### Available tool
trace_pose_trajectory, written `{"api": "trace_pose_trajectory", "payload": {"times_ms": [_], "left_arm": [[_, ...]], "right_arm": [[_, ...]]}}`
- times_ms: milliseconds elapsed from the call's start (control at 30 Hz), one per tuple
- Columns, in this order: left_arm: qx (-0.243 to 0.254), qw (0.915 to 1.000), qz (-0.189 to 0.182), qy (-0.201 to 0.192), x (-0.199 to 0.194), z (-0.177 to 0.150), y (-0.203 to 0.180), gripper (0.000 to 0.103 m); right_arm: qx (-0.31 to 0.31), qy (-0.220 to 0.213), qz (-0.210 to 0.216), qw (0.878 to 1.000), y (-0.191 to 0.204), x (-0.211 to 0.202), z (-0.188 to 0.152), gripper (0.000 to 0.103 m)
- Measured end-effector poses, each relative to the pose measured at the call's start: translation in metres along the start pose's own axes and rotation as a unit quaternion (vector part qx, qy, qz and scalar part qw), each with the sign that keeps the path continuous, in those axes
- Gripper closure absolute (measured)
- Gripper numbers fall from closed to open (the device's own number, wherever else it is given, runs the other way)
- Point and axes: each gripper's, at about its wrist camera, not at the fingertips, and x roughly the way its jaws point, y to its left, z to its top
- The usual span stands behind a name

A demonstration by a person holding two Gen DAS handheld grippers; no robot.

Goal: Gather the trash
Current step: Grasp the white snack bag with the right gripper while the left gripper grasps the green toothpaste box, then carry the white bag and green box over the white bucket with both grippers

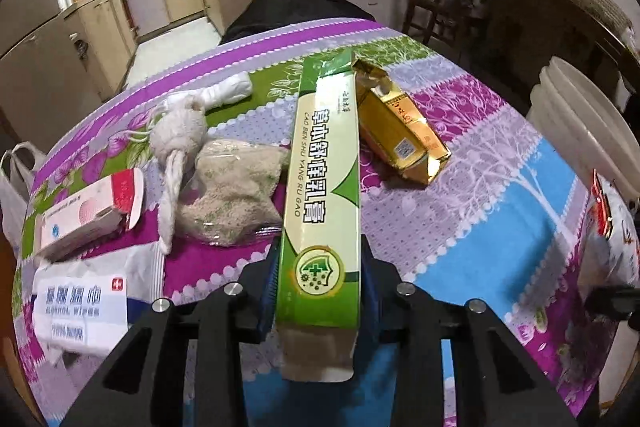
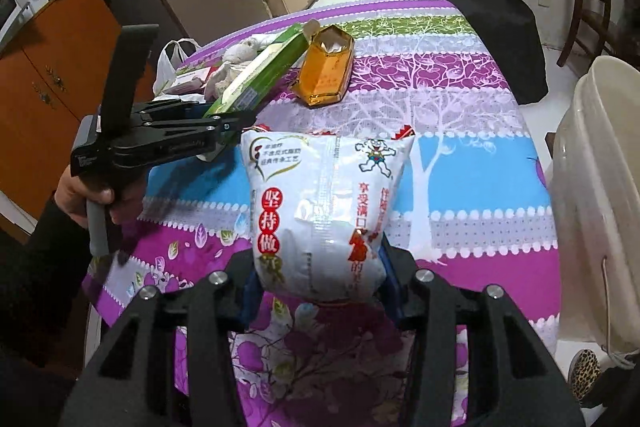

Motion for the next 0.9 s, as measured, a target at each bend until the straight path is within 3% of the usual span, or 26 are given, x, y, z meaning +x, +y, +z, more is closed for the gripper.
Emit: {"api": "trace_pose_trajectory", "payload": {"times_ms": [300,433,667,900], "left_arm": [[-0.041,0.9942,0.092,-0.036,-0.065,-0.024,-0.026,0.067],[-0.021,0.9906,0.126,-0.048,-0.086,-0.028,-0.044,0.067],[0.005,0.9907,0.115,-0.072,-0.110,-0.011,-0.078,0.067],[0.043,0.9900,0.088,-0.102,-0.123,0.029,-0.127,0.067]], "right_arm": [[-0.016,-0.010,-0.008,1.000,0.014,-0.018,0.005,0.058],[-0.027,-0.022,-0.009,0.999,0.022,-0.034,0.008,0.058],[-0.029,-0.054,-0.034,0.998,0.012,-0.076,0.022,0.058],[-0.008,-0.085,-0.084,0.993,-0.026,-0.128,0.037,0.058]]}}
